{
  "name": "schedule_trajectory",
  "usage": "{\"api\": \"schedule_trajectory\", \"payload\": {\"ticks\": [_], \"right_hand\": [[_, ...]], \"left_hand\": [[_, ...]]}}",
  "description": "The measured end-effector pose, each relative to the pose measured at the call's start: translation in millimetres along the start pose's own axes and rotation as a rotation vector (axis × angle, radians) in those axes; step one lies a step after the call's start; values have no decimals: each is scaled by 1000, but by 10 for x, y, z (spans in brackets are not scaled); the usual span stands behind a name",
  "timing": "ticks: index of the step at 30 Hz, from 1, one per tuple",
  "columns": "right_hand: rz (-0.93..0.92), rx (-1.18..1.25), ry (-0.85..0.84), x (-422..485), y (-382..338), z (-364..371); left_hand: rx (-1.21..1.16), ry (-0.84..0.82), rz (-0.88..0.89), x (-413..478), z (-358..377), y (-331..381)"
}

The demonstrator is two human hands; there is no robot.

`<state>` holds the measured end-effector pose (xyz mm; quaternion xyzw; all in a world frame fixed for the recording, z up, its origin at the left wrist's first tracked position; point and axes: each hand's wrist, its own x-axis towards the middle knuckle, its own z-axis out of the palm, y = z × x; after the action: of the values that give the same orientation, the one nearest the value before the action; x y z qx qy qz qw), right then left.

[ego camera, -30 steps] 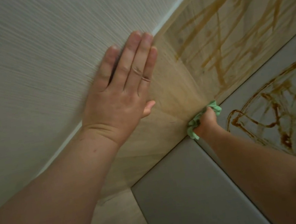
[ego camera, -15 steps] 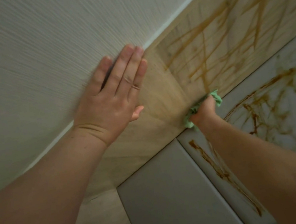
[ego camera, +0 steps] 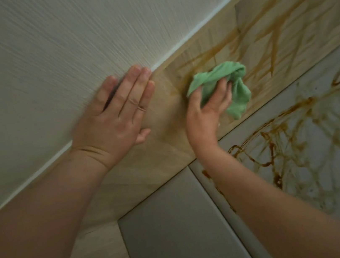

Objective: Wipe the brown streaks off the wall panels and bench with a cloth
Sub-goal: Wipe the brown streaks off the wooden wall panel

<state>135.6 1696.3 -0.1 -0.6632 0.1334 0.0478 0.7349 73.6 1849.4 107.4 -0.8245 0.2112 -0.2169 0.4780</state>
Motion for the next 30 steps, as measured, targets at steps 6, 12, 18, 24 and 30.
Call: {"api": "schedule_trajectory", "payload": {"ticks": [6, 12, 18, 24, 30], "right_hand": [[-217, -106, -168, -346, -158, 57], [52, 117, 128, 355, -579, -146], [-111, -88, -235, -477, -322, -8], [0, 99, 83, 402, -741, -272], [-48, -14, -241, -247, -527, -239]], "left_hand": [[-38, 11, -13, -1, 14, 12], [-32, -4, -11, 1, 8, 12], [-52, 2, -15, 30, -48, 8], [-73, -96, -4, 89, -158, -11], [-210, -271, -37, 226, -540, -16]]}}
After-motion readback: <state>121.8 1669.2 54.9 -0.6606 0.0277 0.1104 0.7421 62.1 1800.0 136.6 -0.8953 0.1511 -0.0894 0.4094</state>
